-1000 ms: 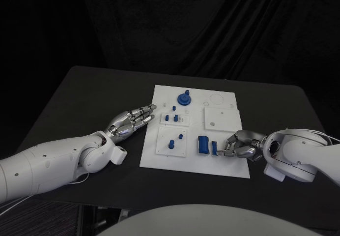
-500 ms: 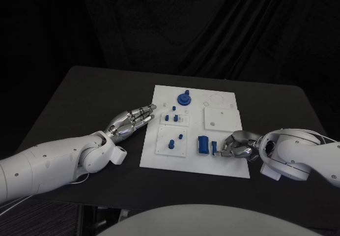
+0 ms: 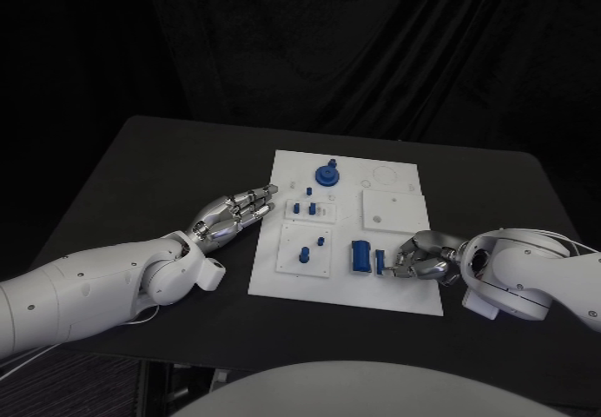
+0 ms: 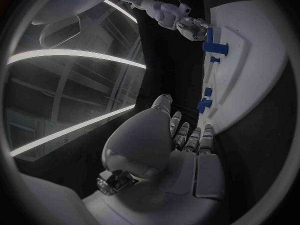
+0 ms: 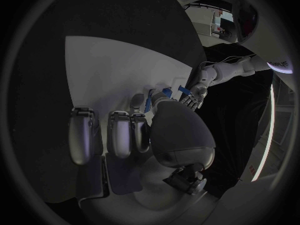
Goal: Assemble the parts on the task board
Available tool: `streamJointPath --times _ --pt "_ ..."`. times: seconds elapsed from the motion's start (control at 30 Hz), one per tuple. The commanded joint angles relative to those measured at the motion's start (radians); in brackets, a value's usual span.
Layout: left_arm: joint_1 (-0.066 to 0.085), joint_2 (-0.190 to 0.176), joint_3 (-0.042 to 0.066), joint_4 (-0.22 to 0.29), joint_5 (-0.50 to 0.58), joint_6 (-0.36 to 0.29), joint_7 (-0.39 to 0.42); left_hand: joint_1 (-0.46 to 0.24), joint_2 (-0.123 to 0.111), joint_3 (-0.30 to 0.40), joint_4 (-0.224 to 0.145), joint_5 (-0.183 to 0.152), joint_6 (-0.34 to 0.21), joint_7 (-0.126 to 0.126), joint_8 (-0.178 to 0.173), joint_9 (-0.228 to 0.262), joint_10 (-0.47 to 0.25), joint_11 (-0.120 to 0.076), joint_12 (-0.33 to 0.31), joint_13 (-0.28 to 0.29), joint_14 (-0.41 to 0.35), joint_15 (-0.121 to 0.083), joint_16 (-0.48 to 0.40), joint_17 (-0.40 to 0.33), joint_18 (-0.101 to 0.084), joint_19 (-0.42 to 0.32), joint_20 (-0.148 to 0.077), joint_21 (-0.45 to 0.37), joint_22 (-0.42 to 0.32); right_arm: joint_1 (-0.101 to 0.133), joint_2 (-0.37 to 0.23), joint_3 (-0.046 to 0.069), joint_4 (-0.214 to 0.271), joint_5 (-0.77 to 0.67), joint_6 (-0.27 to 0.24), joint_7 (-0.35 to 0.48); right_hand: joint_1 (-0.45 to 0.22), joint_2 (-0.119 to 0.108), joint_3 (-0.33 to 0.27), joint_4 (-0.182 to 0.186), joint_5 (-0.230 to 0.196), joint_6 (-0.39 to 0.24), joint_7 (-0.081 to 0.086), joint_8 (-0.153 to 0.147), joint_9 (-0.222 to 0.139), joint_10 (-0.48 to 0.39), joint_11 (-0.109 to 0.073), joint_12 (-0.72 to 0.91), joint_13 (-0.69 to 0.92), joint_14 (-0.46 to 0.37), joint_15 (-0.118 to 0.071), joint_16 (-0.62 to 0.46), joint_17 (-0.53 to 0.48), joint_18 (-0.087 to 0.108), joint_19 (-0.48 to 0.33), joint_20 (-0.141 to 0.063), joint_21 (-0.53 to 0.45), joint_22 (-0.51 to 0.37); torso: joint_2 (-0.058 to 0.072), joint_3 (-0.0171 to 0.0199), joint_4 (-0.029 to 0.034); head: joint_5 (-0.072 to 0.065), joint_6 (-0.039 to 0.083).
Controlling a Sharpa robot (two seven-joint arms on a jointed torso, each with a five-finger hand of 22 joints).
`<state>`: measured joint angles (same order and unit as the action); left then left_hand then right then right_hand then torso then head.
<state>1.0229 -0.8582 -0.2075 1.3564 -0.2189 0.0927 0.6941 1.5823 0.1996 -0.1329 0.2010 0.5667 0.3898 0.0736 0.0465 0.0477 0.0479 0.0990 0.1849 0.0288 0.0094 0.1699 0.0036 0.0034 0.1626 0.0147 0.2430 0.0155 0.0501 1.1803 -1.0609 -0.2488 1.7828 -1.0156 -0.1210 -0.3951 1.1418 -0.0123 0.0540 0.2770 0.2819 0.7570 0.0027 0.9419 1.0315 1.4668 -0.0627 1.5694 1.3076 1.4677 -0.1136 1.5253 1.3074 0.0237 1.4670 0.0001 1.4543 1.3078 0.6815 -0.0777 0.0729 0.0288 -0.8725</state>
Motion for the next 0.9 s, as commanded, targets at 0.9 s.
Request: streamJointPath --times 0.9 --pt "0.046 -0.08 -0.005 0.142 -0.065 -0.257 0.141 -0.017 -0.04 -0.001 0.053 0.044 -0.089 -0.035 -0.014 -0.014 0.015 -0.077 0.025 0.003 -0.009 -0.162 -0.004 -0.003 0.002 -0.005 -0.143 -0.008 -0.023 0.116 -0.022 0.001 0.004 0.216 -0.436 0.515 -0.036 0.067 -0.019 -0.002 0.001 -0.192 0.112 -0.155 -0.121 -0.452 0.109 -0.333 -0.134 -0.394 0.113 -0.54 -0.634 0.14 -0.464 0.087 -0.85 -0.082 -0.045 0.0163 -0.0066 -0.003 0.0"
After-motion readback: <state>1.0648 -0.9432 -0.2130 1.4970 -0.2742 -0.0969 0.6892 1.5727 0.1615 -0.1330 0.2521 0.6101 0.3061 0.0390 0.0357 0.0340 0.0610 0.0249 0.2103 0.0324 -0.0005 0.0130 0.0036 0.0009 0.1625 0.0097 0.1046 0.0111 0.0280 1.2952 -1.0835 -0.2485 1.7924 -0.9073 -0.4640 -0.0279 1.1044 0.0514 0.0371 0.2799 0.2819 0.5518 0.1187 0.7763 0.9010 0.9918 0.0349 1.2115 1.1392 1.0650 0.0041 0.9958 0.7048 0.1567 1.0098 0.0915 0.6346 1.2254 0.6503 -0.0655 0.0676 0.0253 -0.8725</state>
